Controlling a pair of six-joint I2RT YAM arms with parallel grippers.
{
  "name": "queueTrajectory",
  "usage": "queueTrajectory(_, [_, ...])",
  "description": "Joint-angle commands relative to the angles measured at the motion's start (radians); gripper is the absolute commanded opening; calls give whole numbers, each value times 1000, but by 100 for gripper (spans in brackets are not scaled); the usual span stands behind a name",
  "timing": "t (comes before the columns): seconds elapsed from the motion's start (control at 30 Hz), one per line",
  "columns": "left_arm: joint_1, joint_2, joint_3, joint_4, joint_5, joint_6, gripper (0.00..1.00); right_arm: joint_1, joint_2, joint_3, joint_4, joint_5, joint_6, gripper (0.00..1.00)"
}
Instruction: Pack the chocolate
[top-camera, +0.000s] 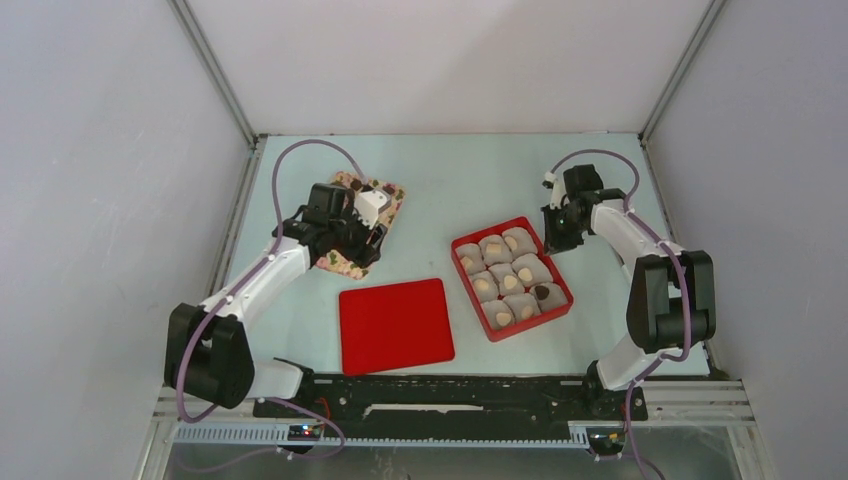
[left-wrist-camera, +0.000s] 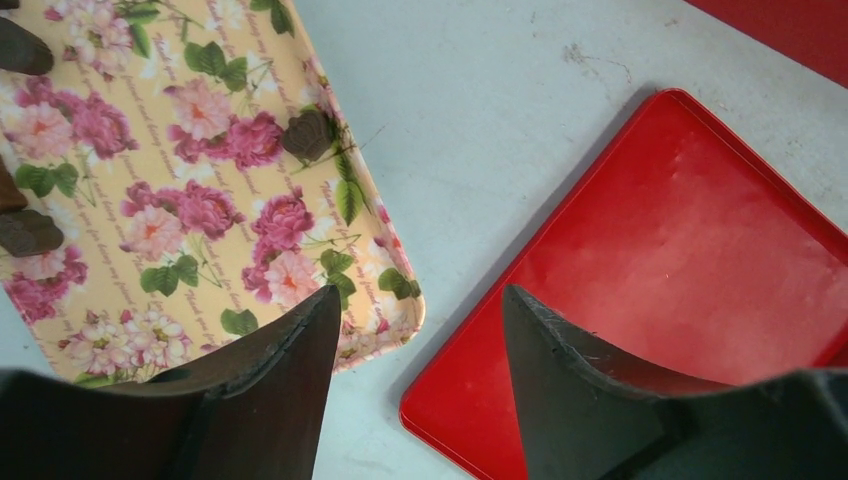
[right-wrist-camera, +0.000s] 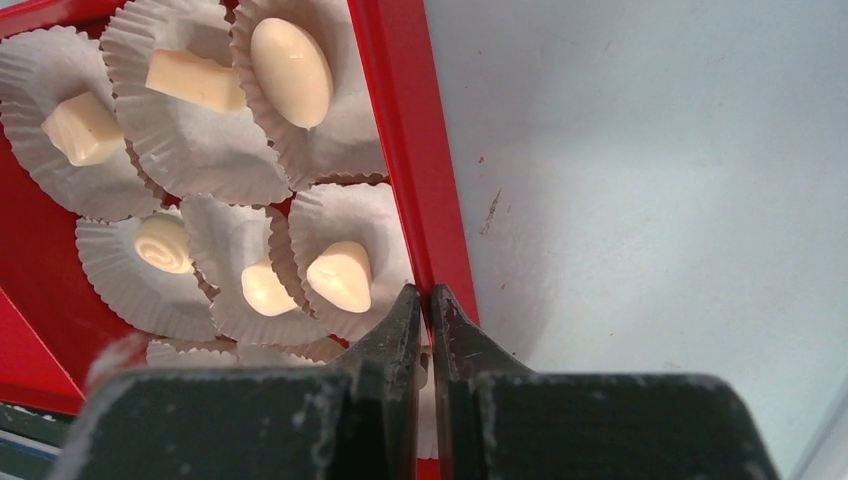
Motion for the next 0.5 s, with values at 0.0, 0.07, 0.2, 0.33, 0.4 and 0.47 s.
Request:
queueTrajectory(0.0, [-3,-2,-15,-19,34,27,65,-1,-44,4,1,-11,133,4])
queueTrajectory(0.07, [-3,-5,-13,-22,27,28,65,2,-41,0,-6,-5,190,2])
queueTrajectory(0.2, [-3,-7,-8,-32,23,23,65,20,-23,4,-21,38,230,0])
queueTrajectory(0.33, [-4,-5,-5,-48,29,24,65,5,9,8,-28,0,232,0])
queueTrajectory(0.4, [-3,-1,-3,-72,47,52,65,6,12,7,-24,-18,225,0])
queueTrajectory(0.47, [-3,17,11,-124,87,115,65,6,-4,8,-18,-36,213,7])
